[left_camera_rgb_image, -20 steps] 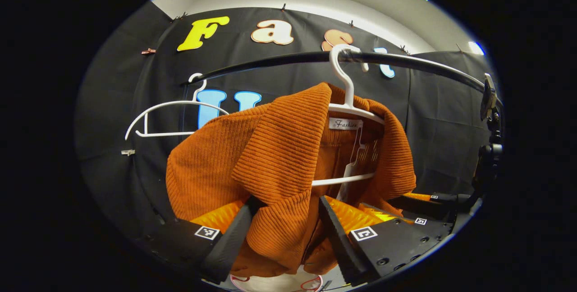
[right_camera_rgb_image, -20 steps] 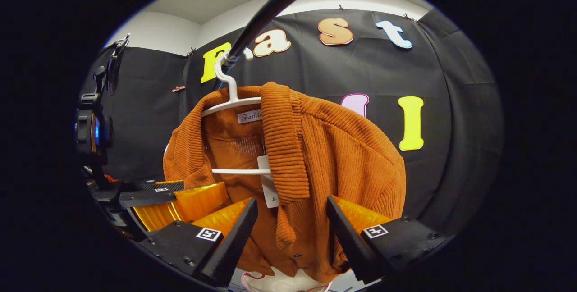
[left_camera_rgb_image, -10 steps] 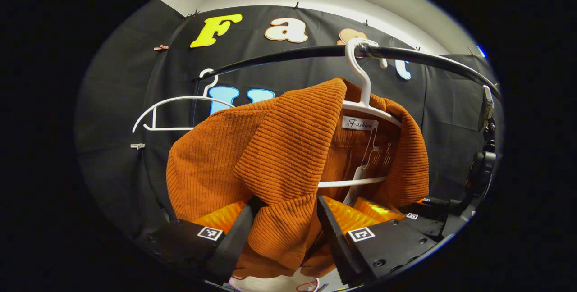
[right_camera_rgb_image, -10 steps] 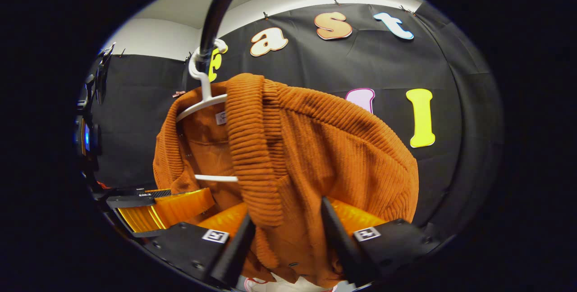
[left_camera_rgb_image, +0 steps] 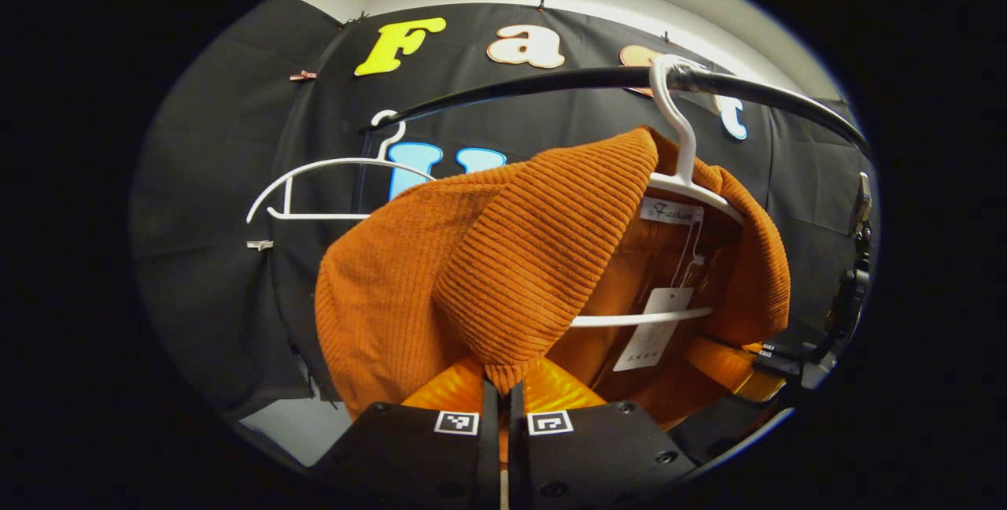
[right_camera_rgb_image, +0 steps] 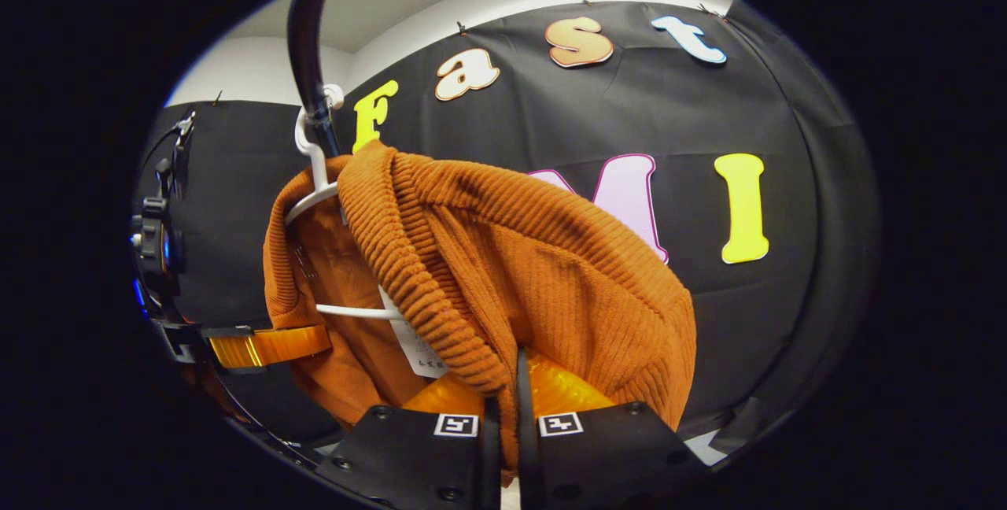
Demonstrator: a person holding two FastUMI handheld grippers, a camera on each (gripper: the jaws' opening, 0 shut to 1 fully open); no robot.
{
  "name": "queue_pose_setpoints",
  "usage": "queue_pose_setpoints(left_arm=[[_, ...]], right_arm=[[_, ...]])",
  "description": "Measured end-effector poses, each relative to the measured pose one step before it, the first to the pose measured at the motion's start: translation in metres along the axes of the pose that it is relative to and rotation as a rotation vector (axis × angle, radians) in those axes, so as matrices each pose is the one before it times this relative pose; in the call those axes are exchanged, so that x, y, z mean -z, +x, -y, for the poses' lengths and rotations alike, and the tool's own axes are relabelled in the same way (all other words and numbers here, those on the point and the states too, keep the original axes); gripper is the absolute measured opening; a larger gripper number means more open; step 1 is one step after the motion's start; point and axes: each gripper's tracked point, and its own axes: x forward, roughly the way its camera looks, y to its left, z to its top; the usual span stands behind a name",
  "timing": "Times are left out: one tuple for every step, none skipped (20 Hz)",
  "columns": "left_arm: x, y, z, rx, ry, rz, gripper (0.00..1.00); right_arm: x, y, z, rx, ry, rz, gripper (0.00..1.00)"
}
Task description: Grasp the clothes on the hanger with both hands and then place them into the laundry hamper below.
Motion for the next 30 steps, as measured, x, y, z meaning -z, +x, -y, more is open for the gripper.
queue_pose_setpoints(left_arm=[[-0.00034, -0.00464, -0.00327, -0.0128, 0.00154, 0.00252, 0.08], [-0.00172, -0.00426, -0.00489, -0.01366, 0.00149, 0.00467, 0.08], [-0.00279, -0.00394, -0.00439, -0.01328, 0.0007, 0.00545, 0.08], [-0.00165, -0.00343, -0.00264, -0.0105, -0.00007, 0.00644, 0.08], [-0.00338, -0.00361, -0.00161, -0.00785, 0.00164, 0.00646, 0.08], [-0.00318, -0.00329, -0.00233, -0.01045, 0.00516, 0.00866, 0.08], [-0.00499, -0.00469, -0.00422, -0.01716, 0.00721, 0.01237, 0.08], [-0.0051, -0.00491, -0.00601, -0.01873, 0.00455, 0.01734, 0.08], [-0.00885, -0.00458, -0.00564, -0.01763, 0.0001, 0.02445, 0.08], [-0.00964, -0.00297, -0.00608, -0.01517, -0.00086, 0.02442, 0.08], [-0.00819, -0.00195, -0.00525, -0.01345, 0.00276, 0.02118, 0.09], [-0.00792, -0.00105, -0.00534, -0.01297, 0.00623, 0.01866, 0.08], [-0.00819, 0.00089, -0.00527, -0.01038, 0.00785, 0.01438, 0.08], [-0.00528, 0.00096, -0.00421, -0.00764, 0.01081, 0.01053, 0.08], [-0.00724, 0.00065, -0.00351, -0.00705, 0.01398, 0.01121, 0.08], [-0.00803, 0.00134, -0.00447, -0.00855, 0.01831, 0.01826, 0.08], [-0.00746, 0.00004, -0.00331, -0.00779, 0.0188, 0.01996, 0.08], [-0.0078, -0.00026, -0.00364, -0.00915, 0.01826, 0.02214, 0.08], [-0.0082, 0.00504, -0.00503, -0.00612, 0.01738, 0.02033, 0.08], [-0.00651, 0.00409, -0.00223, 0.00245, 0.01454, 0.0166, 0.08], [-0.00497, 0.00285, -0.00111, 0.00366, 0.01541, 0.00761, 0.08], [-0.00374, 0.00388, -0.00043, 0.00562, 0.02206, 0.00781, 0.09], [-0.00296, 0.00302, -0.00058, 0.00843, 0.027, 0.00582, 0.07], [-0.00193, 0.0042, -0.00098, 0.01827, 0.03001, 0.00168, 0.07], [-0.00334, 0.00574, 0.00023, 0.02121, 0.02567, -0.00091, 0.07], [-0.00271, 0.00412, -0.00233, 0.01981, 0.01971, -0.00032, 0.08], [-0.0024, 0.00426, -0.00195, 0.01896, 0.00888, -0.00211, 0.08], [-0.00145, 0.00469, -0.00284, 0.02019, -0.0006, -0.00466, 0.08], [-0.00302, 0.00558, -0.00162, 0.0201, -0.00886, -0.002, 0.08], [-0.00185, 0.00396, -0.00282, 0.01929, -0.01159, -0.00028, 0.08]], right_arm=[[-0.00429, -0.00357, 0.006, 0.00381, 0.01341, 0.00854, 0.13], [-0.00387, -0.00277, 0.00413, 0.00134, 0.01336, 0.00773, 0.13], [-0.00268, -0.00378, 0.00306, -0.00089, 0.01507, 0.00513, 0.13], [-0.00425, -0.0027, 0.0018, -0.00374, 0.01504, 0.00822, 0.13], [-0.00383, -0.00207, 0.00129, -0.00373, 0.01313, 0.00752, 0.13], [-0.00607, -0.00235, 0.00048, -0.00377, 0.00944, 0.00934, 0.13], [-0.00482, -0.00285, 0.00193, -0.002, 0.00545, 0.01016, 0.13], [-0.0061, -0.00296, 0.00171, -0.00261, 0.0046, 0.01166, 0.13], [-0.00614, -0.00316, 0.00196, -0.00211, 0.00845, 0.01477, 0.13], [-0.0068, -0.00263, 0.00194, -0.00432, 0.01442, 0.0149, 0.13], [-0.00696, -0.00214, 0.00063, -0.00714, 0.01674, 0.01764, 0.13], [-0.00758, -0.00107, 0.00141, -0.00462, 0.01534, 0.01685, 0.13], [-0.00607, -0.00115, 0.00206, -0.00463, 0.0095, 0.01312, 0.13], [-0.00787, -0.00075, 0.00094, -0.00436, 0.00087, 0.01697, 0.13], [-0.0105, -0.00024, 0.00046, -0.00425, -0.00487, 0.02114, 0.13], [-0.01209, 0.00041, -0.00086, -0.0054, -0.00637, 0.02357, 0.13], [-0.01043, 0.0007, -0.00075, -0.00409, -0.00345, 0.02618, 0.13], [-0.01279, 0.00339, 0.00083, -0.00041, -0.00096, 0.02875, 0.09], [-0.00685, 0.0029, 0.00316, 0.00317, 0.00105, 0.01685, 0.13], [-0.00397, 0.00369, 0.00139, -0.00199, 0.00689, 0.01088, 0.13], [-0.00181, 0.00379, -0.00016, -0.00362, 0.01268, 0.00245, 0.13], [-0.00112, 0.00434, -0.00061, -0.00638, 0.01483, -0.00088, 0.13], [-0.00241, 0.00516, -0.00057, -0.0073, 0.01048, -0.00059, 0.13], [-0.00296, 0.00439, 0.00007, -0.0074, 0.00562, -0.0002, 0.13], [-0.00542, 0.00482, -0.00062, -0.00722, 0.00179, 0.00296, 0.13], [-0.00464, 0.00387, -0.00149, -0.01123, -0.00325, 0.00226, 0.13], [-0.00579, 0.00438, -0.00245, -0.01046, -0.00694, 0.0062, 0.17], [-0.00741, 0.00479, -0.00257, -0.01149, -0.00404, 0.01018, 0.08], [-0.00621, 0.00277, -0.0034, -0.01146, -0.00188, 0.01111, 0.08], [-0.00531, 0.00592, -0.00138, -0.0057, 0.00083, 0.00944, 0.17]])
